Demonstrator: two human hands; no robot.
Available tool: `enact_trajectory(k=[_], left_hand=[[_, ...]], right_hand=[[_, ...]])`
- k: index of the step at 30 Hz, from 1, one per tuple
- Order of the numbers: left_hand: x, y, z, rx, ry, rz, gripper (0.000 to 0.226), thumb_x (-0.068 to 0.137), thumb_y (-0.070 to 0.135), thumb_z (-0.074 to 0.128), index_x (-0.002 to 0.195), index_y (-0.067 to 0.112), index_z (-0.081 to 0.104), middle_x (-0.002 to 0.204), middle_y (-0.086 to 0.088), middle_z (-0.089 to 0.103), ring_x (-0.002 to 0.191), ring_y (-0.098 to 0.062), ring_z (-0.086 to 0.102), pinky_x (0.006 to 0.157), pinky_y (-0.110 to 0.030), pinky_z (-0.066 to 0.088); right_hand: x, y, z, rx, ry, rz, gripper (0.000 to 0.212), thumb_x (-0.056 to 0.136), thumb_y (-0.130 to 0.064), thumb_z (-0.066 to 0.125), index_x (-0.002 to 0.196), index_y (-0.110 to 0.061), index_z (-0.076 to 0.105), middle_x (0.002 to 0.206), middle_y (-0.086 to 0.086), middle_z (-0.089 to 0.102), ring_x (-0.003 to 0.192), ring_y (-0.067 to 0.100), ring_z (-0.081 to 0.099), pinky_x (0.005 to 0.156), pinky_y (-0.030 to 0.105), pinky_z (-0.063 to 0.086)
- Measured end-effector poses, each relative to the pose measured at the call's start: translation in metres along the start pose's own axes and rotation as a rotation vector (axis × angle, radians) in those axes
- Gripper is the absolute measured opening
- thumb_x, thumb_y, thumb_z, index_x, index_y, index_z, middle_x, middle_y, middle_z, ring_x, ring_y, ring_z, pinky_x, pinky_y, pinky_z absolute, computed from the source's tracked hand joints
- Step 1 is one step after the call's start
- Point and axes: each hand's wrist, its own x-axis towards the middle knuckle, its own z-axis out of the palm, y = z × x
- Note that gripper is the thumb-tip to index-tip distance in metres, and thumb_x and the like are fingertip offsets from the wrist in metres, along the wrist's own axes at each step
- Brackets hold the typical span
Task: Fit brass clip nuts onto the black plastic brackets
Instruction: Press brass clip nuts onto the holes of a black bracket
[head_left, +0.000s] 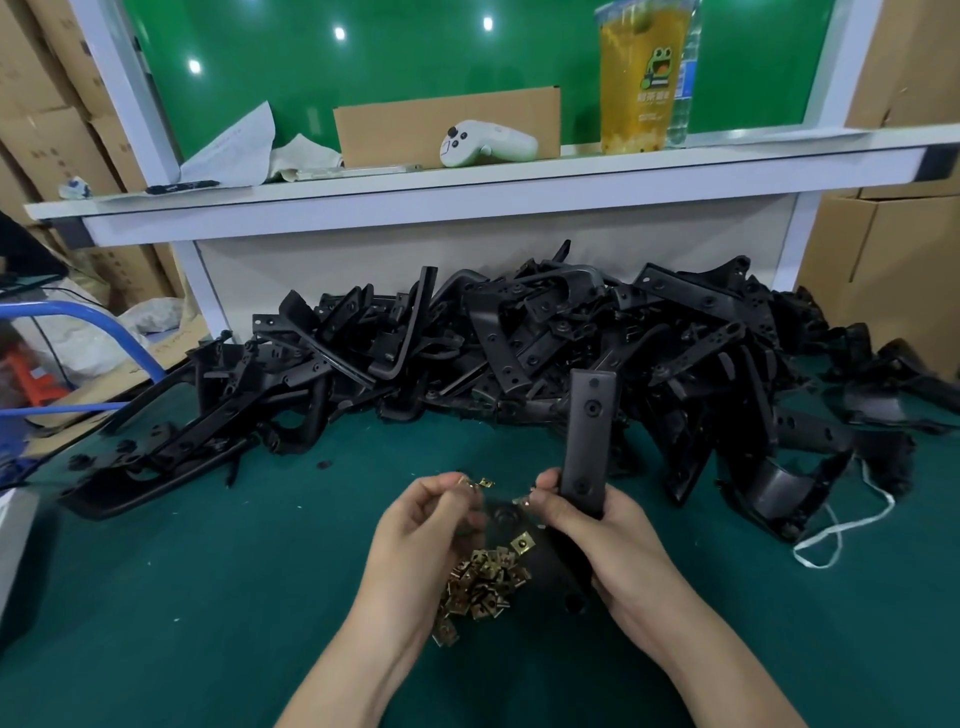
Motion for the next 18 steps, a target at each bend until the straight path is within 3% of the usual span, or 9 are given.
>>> enact_trajectory(k=[4, 7, 12, 15, 18], left_hand=[[-0.001, -0.002, -0.002, 0.000, -0.019, -0.013, 0.017, 0.100, 0.005, 0.056, 0.107, 0.009, 0.071, 0.080, -0.004, 0.067, 0.070, -0.014, 0.063, 0.067, -0.028, 0.054], [-0.005, -0.004, 0.000, 0.020, -0.087, -0.022, 0.019, 0.100, 0.006, 0.057, 0.109, 0.008, 0.074, 0.084, -0.007, 0.070, 0.074, -0.016, 0.065, 0.068, -0.025, 0.055], [-0.008, -0.004, 0.003, -0.032, -0.170, -0.031, 0.024, 0.086, 0.016, 0.065, 0.105, 0.007, 0.076, 0.090, -0.014, 0.074, 0.080, -0.020, 0.070, 0.071, -0.024, 0.058], [-0.010, -0.003, 0.005, -0.051, -0.214, -0.045, 0.021, 0.081, 0.019, 0.068, 0.096, 0.009, 0.079, 0.093, -0.017, 0.075, 0.081, -0.022, 0.072, 0.072, -0.025, 0.059], [-0.011, -0.004, 0.005, -0.073, -0.246, -0.065, 0.022, 0.082, 0.020, 0.069, 0.100, 0.008, 0.076, 0.097, -0.021, 0.074, 0.082, -0.024, 0.072, 0.072, -0.027, 0.059]], right_hand=[[0.002, -0.001, -0.003, 0.134, 0.084, 0.043, 0.011, 0.082, -0.023, 0.080, 0.089, -0.031, 0.077, 0.093, 0.000, 0.078, 0.084, 0.014, 0.075, 0.064, 0.024, 0.056], [0.004, -0.003, -0.006, 0.247, 0.137, 0.050, 0.008, 0.077, -0.024, 0.081, 0.083, -0.030, 0.079, 0.090, 0.002, 0.077, 0.079, 0.014, 0.075, 0.056, 0.025, 0.055], [0.006, -0.005, -0.010, 0.354, 0.182, 0.064, 0.033, 0.060, -0.031, 0.081, 0.092, -0.024, 0.077, 0.091, 0.001, 0.077, 0.078, 0.014, 0.074, 0.059, 0.027, 0.056], [0.006, -0.004, -0.010, 0.386, 0.167, 0.083, 0.029, 0.071, -0.027, 0.078, 0.100, -0.022, 0.073, 0.088, -0.001, 0.075, 0.073, 0.012, 0.073, 0.065, 0.029, 0.055], [0.006, -0.004, -0.011, 0.396, 0.155, 0.103, 0.019, 0.082, -0.023, 0.075, 0.101, -0.021, 0.073, 0.086, -0.001, 0.075, 0.073, 0.013, 0.072, 0.064, 0.029, 0.056]])
